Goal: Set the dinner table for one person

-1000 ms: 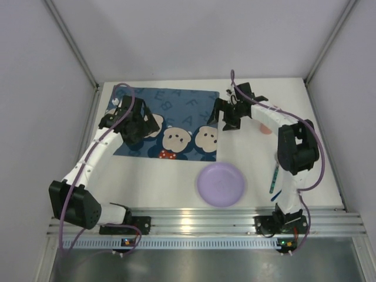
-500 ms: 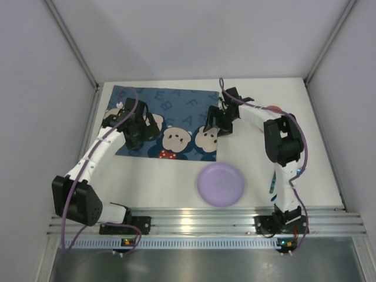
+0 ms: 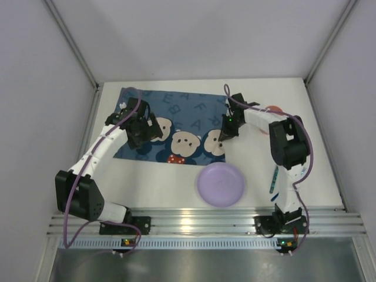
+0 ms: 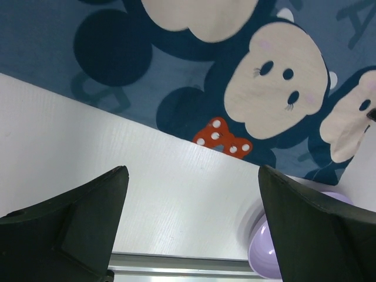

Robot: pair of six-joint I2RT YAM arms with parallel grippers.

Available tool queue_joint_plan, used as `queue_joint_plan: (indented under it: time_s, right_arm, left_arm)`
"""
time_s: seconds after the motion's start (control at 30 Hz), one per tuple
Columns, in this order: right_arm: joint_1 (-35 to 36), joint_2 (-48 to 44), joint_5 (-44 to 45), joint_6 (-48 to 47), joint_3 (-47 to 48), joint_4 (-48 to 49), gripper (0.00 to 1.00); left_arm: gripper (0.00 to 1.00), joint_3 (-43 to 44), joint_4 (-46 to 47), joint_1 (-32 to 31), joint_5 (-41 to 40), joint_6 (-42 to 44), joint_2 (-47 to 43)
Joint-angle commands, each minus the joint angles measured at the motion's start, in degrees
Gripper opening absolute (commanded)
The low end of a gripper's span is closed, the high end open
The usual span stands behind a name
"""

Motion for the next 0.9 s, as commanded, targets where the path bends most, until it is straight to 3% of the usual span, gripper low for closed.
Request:
queue_joint_plan:
  time_s: [0.0, 0.27, 0.47, 0.6, 0.63, 0.7, 0.73, 0.83, 0.87]
  right_arm:
    - [-5.0, -8.6, 7.7, -4.8, -5.8, -3.6, 0.00]
    - [-10.6, -16.0, 11.3, -8.3, -13.2, -6.6, 0.00]
    - [-12.2, -19.2, 18.8, -8.0, -15.5, -9.9, 0.00]
    - [-12.4, -21.9, 23.5, -7.3, -17.9, -10.8, 0.12]
    - [-12.4, -22.4, 24.0, -7.0, -18.3, -11.0, 0.31]
    - [-12.4, -23.5, 24.3, -6.5, -18.9, -11.2, 0.57]
    - [-12.3, -24.8, 23.6, -6.5, -19.0, -11.1, 0.80]
    - [-12.2, -28.0, 21.7, -6.0, -19.3, -11.3, 1.00]
    - [-12.0, -28.9, 21.4, -5.6, -19.4, -11.4, 1.00]
  left_arm:
    - [0.97, -1.2, 1.5, 0.0, 1.1, -1.3, -2.6]
    - [0.96, -3.7, 1.9, -0.1, 1.6, -3.5, -5.8]
    - [0.96, -5.5, 2.2, -0.7, 2.0, -4.2, -8.2]
    - [0.95, -7.0, 2.5, -4.2, 0.6, -4.1, -8.5]
    - [0.95, -7.2, 2.7, -6.9, 0.4, -4.0, -8.2]
    - [0.95, -8.0, 3.7, -10.0, 0.4, -3.7, -6.5]
    - [0.95, -8.3, 4.1, -13.0, 1.1, -3.6, -5.8]
    - [0.94, -10.4, 6.9, -18.5, 2.4, -3.4, -2.3]
    - [0.94, -10.9, 8.0, -19.7, 3.1, -3.2, -1.5]
